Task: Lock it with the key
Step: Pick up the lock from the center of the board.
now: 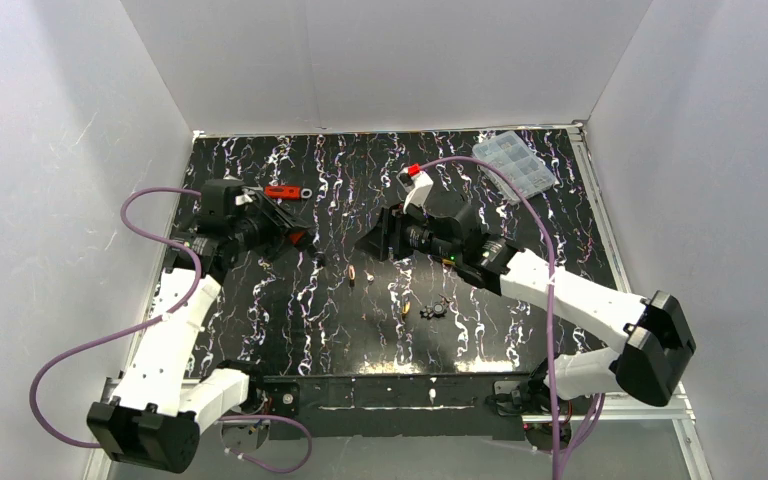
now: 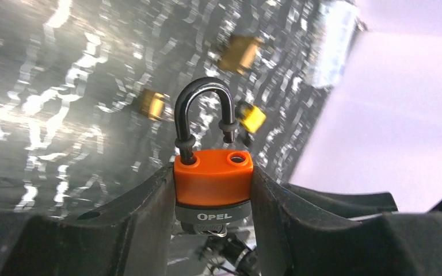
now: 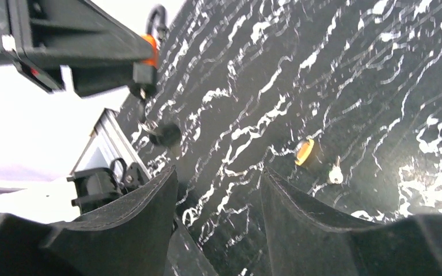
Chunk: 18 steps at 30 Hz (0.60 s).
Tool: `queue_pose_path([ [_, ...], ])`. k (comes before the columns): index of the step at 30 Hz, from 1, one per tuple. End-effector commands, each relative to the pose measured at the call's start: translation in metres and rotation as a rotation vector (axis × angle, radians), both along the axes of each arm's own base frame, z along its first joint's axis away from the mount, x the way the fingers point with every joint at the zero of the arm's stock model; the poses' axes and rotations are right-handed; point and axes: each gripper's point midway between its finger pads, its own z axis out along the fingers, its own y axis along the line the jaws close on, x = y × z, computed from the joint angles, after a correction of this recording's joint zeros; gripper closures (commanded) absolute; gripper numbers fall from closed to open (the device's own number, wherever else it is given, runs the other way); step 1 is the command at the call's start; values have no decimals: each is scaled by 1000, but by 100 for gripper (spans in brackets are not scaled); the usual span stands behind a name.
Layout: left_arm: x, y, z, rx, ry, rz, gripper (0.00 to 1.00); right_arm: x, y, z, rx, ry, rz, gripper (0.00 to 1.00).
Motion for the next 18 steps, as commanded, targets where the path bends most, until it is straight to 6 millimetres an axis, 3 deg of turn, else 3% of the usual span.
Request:
queue_pose_path([
  [1,-2,-46,51,-178,-111,16,100,7,-2,65,137,-190,-109,38],
  [5,-5,-78,74,-225,-154,3,100,-1,-4,91,170,-296,-160,34],
  [11,-3,-116,100,-313,-195,-21,100,-3,-7,105,170,-352,-214,31],
  [18,2,-136,120,-372,-229,-25,100,-2,-18,112,179,-373,-264,30],
])
